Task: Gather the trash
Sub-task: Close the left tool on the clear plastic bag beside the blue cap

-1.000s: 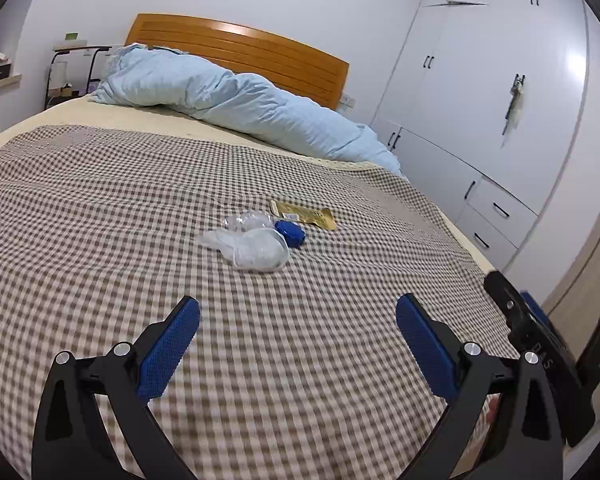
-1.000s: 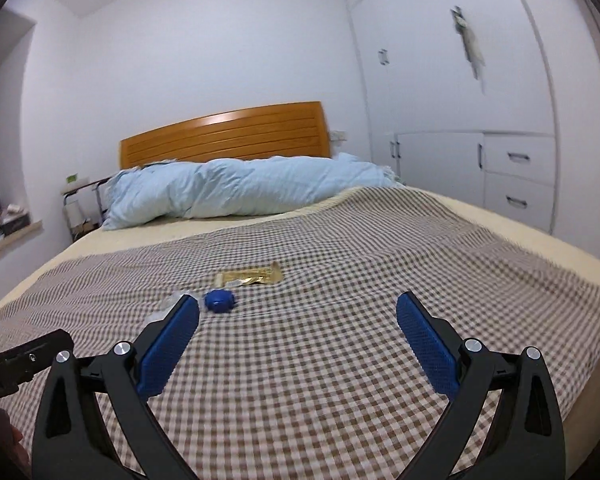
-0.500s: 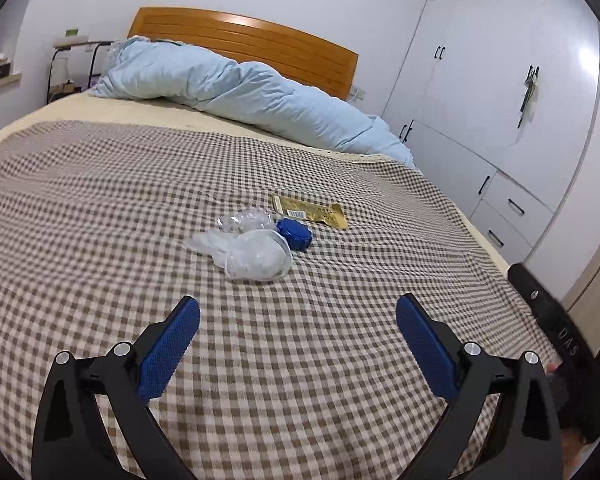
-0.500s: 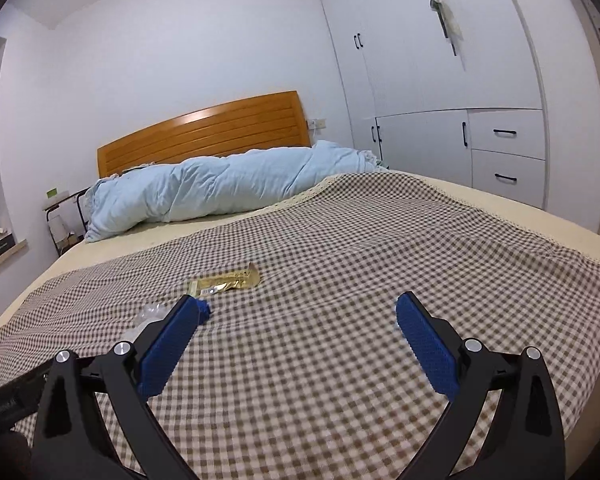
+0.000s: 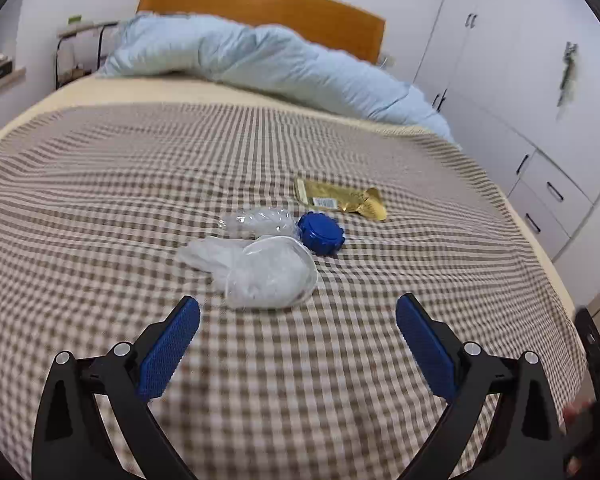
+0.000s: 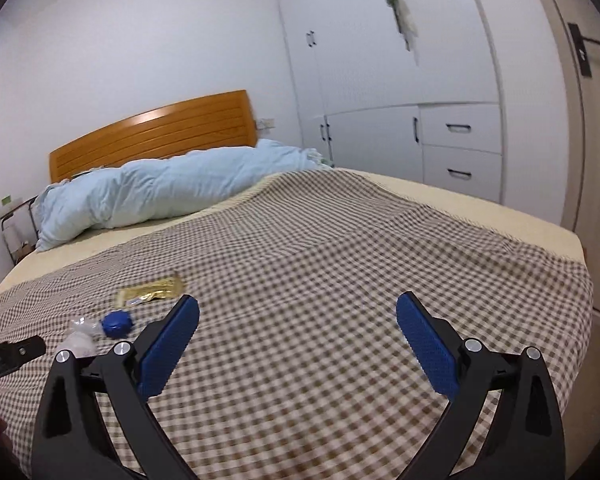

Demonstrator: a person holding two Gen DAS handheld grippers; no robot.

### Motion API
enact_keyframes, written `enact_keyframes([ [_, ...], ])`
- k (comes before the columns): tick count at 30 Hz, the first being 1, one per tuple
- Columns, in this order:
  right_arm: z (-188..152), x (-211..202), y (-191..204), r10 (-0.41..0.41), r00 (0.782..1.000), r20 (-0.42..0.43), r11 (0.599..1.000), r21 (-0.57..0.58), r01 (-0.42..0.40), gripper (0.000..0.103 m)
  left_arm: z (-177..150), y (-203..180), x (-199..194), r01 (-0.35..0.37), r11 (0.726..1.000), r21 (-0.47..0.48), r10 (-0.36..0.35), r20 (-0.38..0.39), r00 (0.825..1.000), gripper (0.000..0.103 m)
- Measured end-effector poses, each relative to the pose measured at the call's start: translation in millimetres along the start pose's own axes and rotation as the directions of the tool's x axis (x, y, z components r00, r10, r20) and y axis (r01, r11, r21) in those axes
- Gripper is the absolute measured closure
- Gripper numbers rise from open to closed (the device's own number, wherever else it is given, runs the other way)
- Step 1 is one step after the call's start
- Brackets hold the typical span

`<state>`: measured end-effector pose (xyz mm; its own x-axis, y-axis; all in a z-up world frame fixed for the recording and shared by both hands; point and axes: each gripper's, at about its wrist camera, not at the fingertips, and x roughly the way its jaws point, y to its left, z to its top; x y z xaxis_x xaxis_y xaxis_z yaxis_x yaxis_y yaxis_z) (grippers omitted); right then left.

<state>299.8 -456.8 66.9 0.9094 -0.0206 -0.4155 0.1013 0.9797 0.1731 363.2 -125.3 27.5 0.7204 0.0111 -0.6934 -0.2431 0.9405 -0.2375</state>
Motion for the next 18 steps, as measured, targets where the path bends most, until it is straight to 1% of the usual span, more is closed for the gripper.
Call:
enact_keyframes([
  [3,2.6,2.5,-18.8,-0.04,0.999,-0.006,0.998,0.058,0.041,0.008,10.3,-2.1,26.8,-0.044,0.999,-0.01,0.043,-0.04,0.998,0.008],
  [7,3.6,4.6,-38.2,-0.065,0.998,-0.023,0.989,0.132,0.068,0.008,11.8,-6.0,52.2,-0.087,0.996,-0.019,0.087,-0.023,0.996,0.008],
  [9,3.0,4.6,-43.1,-0.071,0.997,-0.033,0.985,0.156,0.075,0.008,12.9,-6.1,70.2,-0.126,0.992,-0.018,0.125,-0.036,0.992,0.008],
  [12,3.7,5.3,-48.9,-0.079,0.996,-0.04,0.983,0.164,0.084,0.008,14.4,0.5,88.4,-0.179,0.983,-0.045,0.177,-0.061,0.982,0.008],
  [15,3.2,4.3,-51.2,-0.096,0.994,-0.044,0.983,0.153,0.102,0.008,15.1,8.7,98.5,-0.179,0.98,-0.083,0.172,-0.085,0.981,0.009],
  [16,3.5,5.9,-50.1,-0.097,0.994,-0.048,0.983,0.153,0.104,0.008,14.5,11.1,101.0,-0.179,0.98,-0.091,0.17,-0.098,0.981,0.013],
  [18,2.8,8.1,-50.1,-0.095,0.994,-0.057,0.982,0.156,0.103,0.008,14.2,14.2,98.6,-0.169,0.98,-0.106,0.161,-0.086,0.983,0.03],
])
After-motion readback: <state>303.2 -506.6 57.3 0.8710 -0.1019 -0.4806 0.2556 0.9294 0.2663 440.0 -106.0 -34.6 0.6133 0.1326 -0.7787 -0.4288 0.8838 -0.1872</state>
